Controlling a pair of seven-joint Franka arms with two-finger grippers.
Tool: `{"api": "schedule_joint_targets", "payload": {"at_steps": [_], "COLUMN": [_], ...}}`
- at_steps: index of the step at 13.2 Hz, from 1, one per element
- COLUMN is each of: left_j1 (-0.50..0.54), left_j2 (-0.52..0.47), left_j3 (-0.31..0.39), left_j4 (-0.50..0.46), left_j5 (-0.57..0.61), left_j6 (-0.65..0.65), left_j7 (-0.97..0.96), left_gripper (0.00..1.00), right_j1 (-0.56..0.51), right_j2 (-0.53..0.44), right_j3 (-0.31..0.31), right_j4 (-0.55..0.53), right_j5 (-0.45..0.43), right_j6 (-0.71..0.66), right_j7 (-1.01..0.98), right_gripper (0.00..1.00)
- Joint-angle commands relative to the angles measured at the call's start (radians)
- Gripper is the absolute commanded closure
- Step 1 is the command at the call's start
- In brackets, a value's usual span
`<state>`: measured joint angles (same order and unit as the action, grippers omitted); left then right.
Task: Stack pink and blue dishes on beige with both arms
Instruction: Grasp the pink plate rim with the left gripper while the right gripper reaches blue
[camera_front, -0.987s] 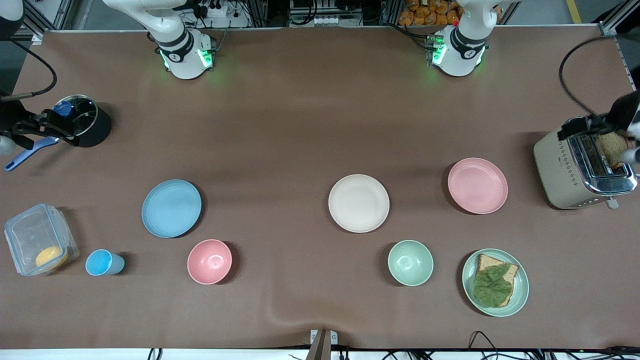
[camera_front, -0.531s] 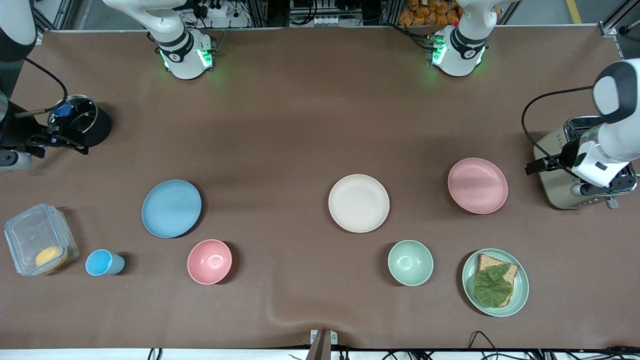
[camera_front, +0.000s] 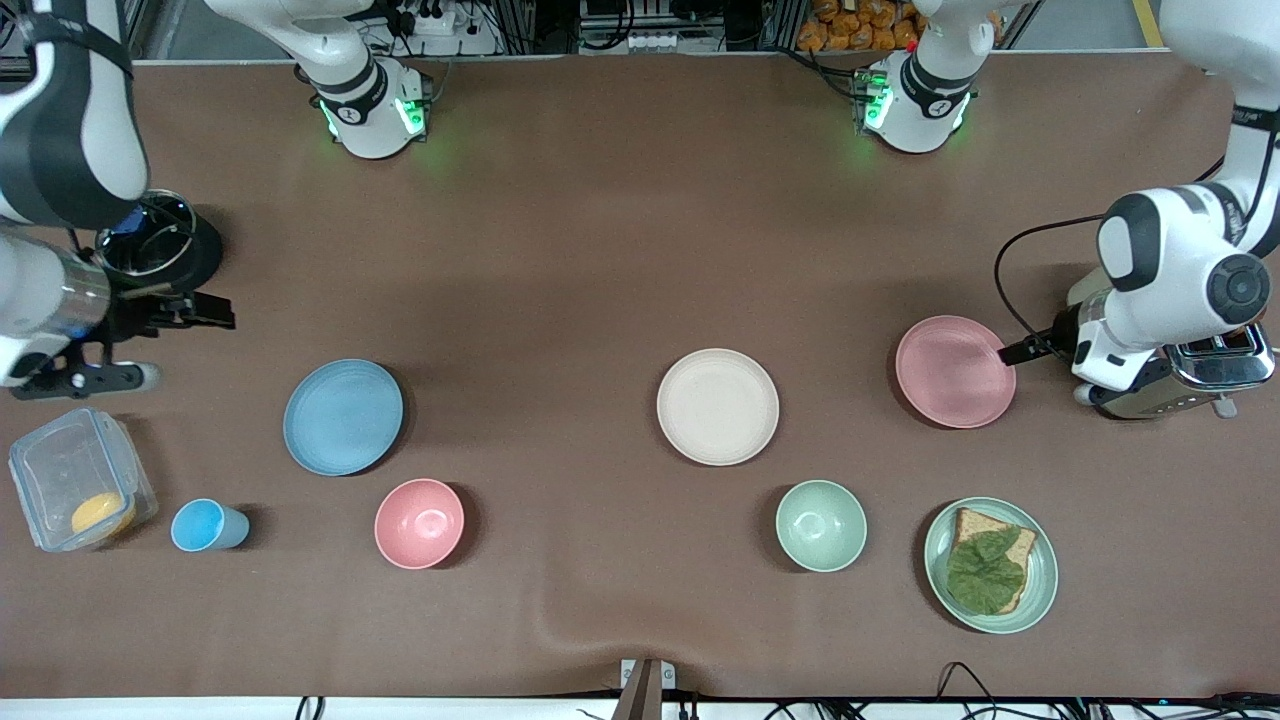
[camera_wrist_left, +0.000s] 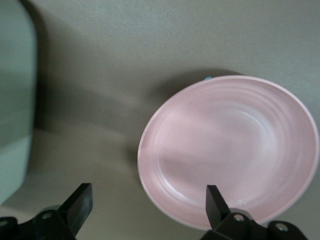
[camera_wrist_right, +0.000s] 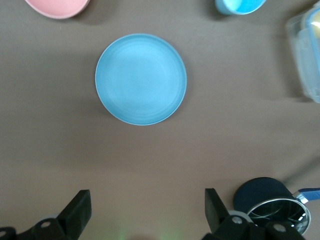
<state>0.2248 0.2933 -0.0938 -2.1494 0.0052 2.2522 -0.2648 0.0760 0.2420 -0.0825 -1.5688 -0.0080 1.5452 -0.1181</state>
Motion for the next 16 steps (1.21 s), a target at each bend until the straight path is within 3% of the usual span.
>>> {"api": "schedule_joint_targets", "payload": {"at_steps": [1, 3, 10, 13, 16], "left_j1": [0.031, 0.037, 0.039, 0.039, 0.039], "left_j2": [0.075, 0.101, 0.144, 0.148, 0.153], "left_j3": [-0.006, -0.006, -0.006, -0.006, -0.006], "left_j4": [0.003, 0.003, 0.003, 0.003, 0.003], "left_j5": [0.019, 0.019, 0.019, 0.019, 0.019], "left_j6": [0.064, 0.085, 0.104, 0.104, 0.104], "left_j7": [-0.025, -0.019, -0.019, -0.019, -0.019], "left_gripper": [0.01, 0.04, 0.2, 0.44, 0.71], "right_j1": [0.042, 0.065, 0.058, 0.022, -0.036], "right_j2": [0.095, 0.1, 0.216, 0.261, 0.261], "right_j3": [-0.003, -0.005, -0.005, -0.005, -0.003], "right_j4": [0.071, 0.147, 0.15, 0.09, -0.066], "right_j5": [-0.023, -0.052, -0.124, -0.11, -0.101], "right_j6": [-0.023, -0.023, 0.001, 0.044, 0.22], "right_j7": [0.002, 0.009, -0.003, 0.005, -0.003], "right_gripper": [0.0, 0.0, 0.0, 0.0, 0.0]}}
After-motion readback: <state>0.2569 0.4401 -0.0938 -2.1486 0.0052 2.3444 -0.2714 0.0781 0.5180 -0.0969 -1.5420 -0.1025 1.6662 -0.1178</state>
